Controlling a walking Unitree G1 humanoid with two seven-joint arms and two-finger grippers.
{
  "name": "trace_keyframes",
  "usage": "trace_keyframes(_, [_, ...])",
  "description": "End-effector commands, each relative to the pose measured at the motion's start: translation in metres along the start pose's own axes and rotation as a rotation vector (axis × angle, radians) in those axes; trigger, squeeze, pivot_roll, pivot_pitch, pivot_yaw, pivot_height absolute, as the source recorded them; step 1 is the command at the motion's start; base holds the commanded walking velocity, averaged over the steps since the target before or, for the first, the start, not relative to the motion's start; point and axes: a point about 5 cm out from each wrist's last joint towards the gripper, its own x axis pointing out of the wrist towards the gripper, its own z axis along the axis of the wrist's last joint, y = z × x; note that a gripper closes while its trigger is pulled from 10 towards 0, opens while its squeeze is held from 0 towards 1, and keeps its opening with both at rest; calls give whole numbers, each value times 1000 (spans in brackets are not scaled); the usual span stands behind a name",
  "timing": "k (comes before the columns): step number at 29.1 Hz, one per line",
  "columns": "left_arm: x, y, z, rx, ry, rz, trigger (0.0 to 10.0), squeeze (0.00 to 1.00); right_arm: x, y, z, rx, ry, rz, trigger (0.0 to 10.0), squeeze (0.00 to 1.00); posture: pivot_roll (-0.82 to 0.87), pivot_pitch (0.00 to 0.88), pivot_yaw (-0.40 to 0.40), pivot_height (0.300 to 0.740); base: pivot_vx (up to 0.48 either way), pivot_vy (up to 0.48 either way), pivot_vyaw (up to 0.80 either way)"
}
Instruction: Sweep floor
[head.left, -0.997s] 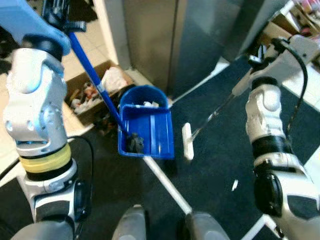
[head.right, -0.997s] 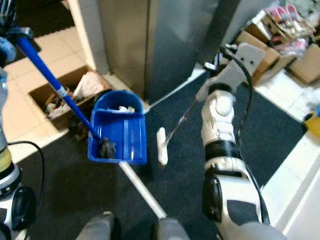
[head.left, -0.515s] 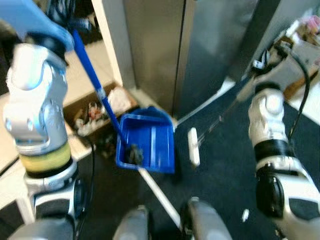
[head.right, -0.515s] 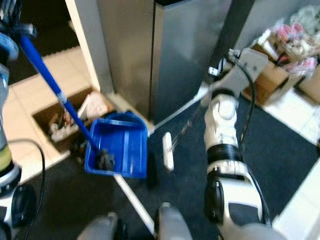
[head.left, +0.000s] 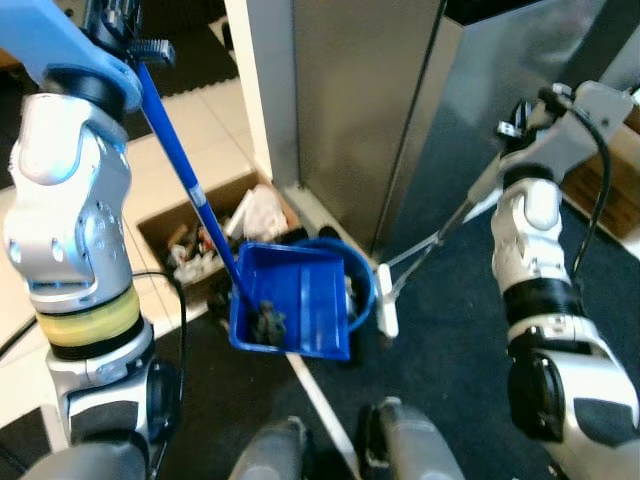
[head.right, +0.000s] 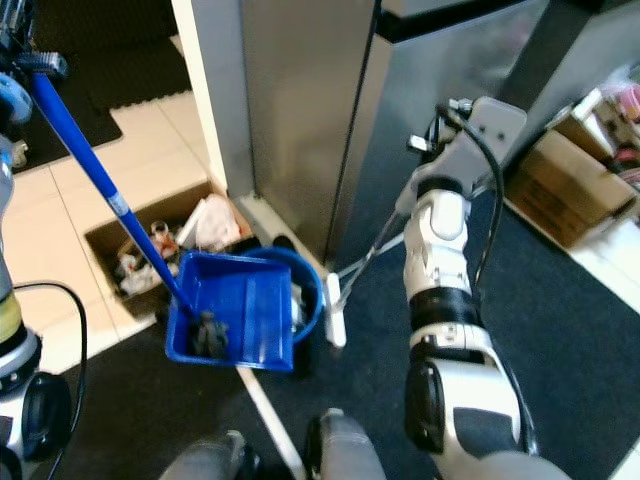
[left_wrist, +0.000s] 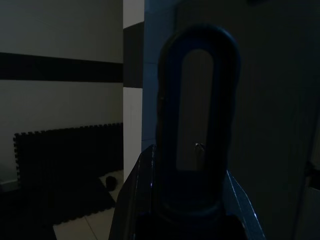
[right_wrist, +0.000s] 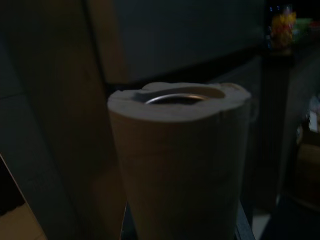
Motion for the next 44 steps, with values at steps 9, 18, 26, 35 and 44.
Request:
trace_keyframes(9, [2, 2, 9, 27, -45, -20, 10000, 0, 3, 6, 9, 14, -41, 10, 10000, 0, 81, 0, -53, 740, 351, 0, 0])
trace_keyframes(18, [9, 1, 15, 103, -75, -110, 10000, 0, 2, 7, 7, 16, -37, 9, 10000, 0, 94, 0, -48, 740, 0, 0, 0])
trace_keyframes(26, [16, -5, 11, 165, -89, -227, 10000, 0, 0, 5, 5, 15, -33, -5, 10000, 0, 93, 0, -36, 740, 0, 0, 0])
trace_keyframes(35, [30, 3, -5, 267, -90, -285, 10000, 0, -3, -3, 6, -7, -44, -29, 10000, 0, 75, 0, -24, 740, 0, 0, 0])
trace_keyframes(44, [53, -5, -10, 311, -120, -371, 10000, 0, -6, -11, 7, -18, -54, -51, 10000, 0, 61, 0, -9, 740, 0, 0, 0])
